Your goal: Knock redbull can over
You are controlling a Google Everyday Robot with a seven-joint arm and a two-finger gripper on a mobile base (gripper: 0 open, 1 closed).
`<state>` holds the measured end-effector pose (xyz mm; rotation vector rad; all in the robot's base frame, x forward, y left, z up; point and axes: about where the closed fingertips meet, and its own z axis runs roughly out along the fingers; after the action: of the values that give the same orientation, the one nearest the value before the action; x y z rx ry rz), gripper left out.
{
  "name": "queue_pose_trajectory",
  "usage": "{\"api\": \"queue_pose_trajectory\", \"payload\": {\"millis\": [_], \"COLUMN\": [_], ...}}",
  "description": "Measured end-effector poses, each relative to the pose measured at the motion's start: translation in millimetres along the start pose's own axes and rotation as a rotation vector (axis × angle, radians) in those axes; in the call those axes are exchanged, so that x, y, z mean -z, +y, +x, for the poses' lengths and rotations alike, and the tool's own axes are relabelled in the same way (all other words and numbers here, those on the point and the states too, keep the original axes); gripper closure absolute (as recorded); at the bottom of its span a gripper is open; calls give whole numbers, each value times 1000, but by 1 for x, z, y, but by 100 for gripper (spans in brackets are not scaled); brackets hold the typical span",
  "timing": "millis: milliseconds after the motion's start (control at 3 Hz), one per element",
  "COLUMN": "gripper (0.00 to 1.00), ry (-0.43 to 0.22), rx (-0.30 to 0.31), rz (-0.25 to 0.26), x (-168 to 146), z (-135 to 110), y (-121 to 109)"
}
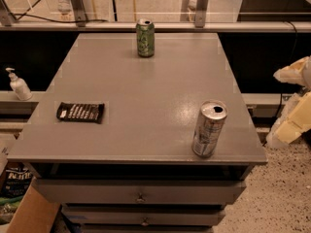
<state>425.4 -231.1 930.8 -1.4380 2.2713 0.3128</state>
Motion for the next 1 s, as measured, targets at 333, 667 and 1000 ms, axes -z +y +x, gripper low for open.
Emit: {"api": "queue_pose_trajectory", "payload": {"millis": [333, 667, 1000], "gripper": [0, 0, 0], "ry": [-144, -324, -495], "rx": [-77, -152, -189], "rz": [-50, -76, -85], "x": [-12, -25, -34], "z": [10, 11, -5], "y": [15, 31, 48]}}
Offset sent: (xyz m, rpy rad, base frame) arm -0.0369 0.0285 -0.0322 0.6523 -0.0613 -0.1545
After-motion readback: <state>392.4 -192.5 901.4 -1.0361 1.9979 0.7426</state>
